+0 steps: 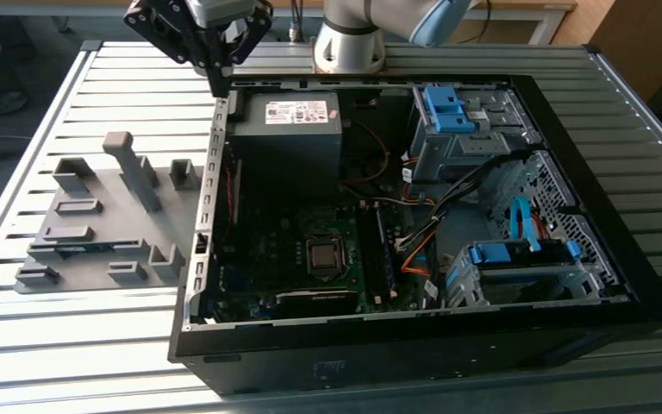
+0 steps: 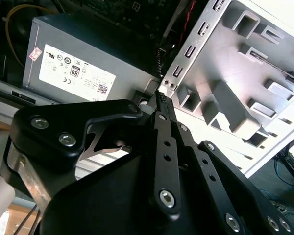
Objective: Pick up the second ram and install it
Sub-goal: 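Reach for the second ram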
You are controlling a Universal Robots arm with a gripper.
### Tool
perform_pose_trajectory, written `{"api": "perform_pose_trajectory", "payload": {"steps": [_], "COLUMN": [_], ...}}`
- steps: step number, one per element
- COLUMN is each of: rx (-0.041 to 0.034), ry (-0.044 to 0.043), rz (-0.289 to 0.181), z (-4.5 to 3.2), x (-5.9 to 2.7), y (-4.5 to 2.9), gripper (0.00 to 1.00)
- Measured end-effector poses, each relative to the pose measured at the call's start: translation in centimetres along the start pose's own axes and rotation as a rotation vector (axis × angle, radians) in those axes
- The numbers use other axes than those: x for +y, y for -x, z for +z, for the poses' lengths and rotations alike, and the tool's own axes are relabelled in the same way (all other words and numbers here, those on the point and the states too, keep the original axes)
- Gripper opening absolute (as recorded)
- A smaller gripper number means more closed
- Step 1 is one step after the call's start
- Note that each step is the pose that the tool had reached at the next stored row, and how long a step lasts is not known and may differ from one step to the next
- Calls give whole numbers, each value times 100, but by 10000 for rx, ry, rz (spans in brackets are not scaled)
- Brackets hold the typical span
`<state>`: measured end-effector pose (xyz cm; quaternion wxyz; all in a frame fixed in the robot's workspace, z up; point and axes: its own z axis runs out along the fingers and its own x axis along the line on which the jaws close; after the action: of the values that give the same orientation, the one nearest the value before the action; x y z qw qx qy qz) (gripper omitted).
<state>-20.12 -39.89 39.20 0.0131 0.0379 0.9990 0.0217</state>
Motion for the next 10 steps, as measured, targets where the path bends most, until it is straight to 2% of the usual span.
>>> {"api": "perform_pose_trajectory", "payload": {"steps": [10], "rx": [0], "ry": [0], "rz": [-1], "z": [0], "x": [-2], "y": [-29], "gripper": [11]}}
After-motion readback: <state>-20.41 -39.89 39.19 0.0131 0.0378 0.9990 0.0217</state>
